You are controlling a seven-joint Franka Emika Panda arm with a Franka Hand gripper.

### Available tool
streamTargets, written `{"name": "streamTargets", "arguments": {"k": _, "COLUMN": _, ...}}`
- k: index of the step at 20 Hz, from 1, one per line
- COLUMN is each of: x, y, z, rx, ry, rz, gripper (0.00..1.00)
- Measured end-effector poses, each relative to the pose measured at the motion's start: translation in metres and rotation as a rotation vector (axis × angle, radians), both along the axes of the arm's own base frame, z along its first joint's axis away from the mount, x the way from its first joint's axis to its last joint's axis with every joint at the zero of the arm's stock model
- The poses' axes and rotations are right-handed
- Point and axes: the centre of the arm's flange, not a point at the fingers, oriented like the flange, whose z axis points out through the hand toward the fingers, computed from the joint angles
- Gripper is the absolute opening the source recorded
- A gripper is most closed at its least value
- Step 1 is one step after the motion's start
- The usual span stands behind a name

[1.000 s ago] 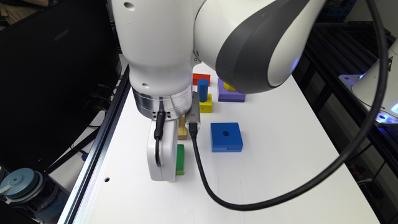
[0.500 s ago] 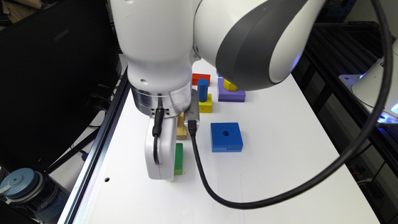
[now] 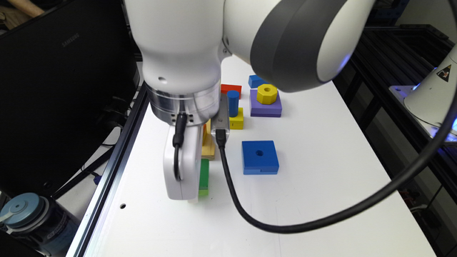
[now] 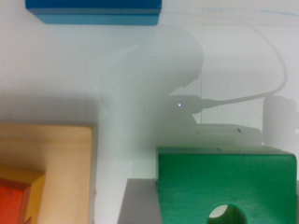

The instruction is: Pick up green block.

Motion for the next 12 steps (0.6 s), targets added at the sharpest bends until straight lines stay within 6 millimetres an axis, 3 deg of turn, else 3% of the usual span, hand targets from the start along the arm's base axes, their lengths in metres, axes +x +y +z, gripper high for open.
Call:
{"name": "streamTargets", "arguments": {"k": 6, "x": 0.0, "y": 0.0, "z": 0.02, "rx": -0.004, "ry": -0.002, "rz": -0.003, "gripper": 0.0}}
{"name": "streamTargets", "arguments": {"k": 10, "x": -0.004, "y": 0.002, "z": 0.063, "rx": -0.009, "ry": -0.002, "rz": -0.005, "gripper": 0.0}}
{"name": "streamTargets", "arguments": {"k": 12, "x": -0.005, "y": 0.001, "z": 0.066, "rx": -0.011, "ry": 0.001, "rz": -0.006, "gripper": 0.0}}
